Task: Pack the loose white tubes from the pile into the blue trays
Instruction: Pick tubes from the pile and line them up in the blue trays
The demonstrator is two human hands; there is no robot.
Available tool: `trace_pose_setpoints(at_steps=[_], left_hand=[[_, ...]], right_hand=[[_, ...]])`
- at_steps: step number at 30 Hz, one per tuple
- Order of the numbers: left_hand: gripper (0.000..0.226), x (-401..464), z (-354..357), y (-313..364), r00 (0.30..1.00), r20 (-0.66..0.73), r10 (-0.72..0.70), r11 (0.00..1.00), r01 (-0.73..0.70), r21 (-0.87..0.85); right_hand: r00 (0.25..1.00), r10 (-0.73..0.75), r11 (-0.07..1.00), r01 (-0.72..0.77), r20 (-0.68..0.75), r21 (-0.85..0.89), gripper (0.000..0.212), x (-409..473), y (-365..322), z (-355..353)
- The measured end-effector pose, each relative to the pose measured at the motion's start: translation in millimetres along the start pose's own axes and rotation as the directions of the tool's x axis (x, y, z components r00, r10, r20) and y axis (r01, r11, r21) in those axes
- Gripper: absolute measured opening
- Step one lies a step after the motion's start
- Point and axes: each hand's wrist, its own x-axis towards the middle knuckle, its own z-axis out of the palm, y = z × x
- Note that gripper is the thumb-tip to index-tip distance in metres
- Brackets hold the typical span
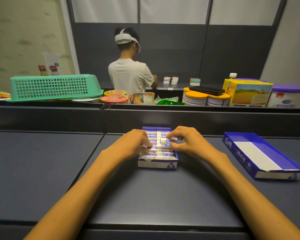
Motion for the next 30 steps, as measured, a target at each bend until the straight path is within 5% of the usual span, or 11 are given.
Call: trace_pose_setpoints(at_steps=[17, 30], left_hand=[[0.035, 1.7, 2.1, -6.0, 1.0, -0.03, -0.008, 0.994, 0.005, -0.113], [0.03, 2.6, 5.2, -10.9, 0.999, -0.051, -0.002, 0.994, -0.004, -0.106]], right_hand=[[0.989, 0.03, 0.982, -0.003, 0.142, -0.189, 0.034, 0.8, -16.1, 3.5], [0.983, 0.031, 0.989, -0.005, 0.179, -0.148, 0.035, 5.7, -16.3, 6.8]])
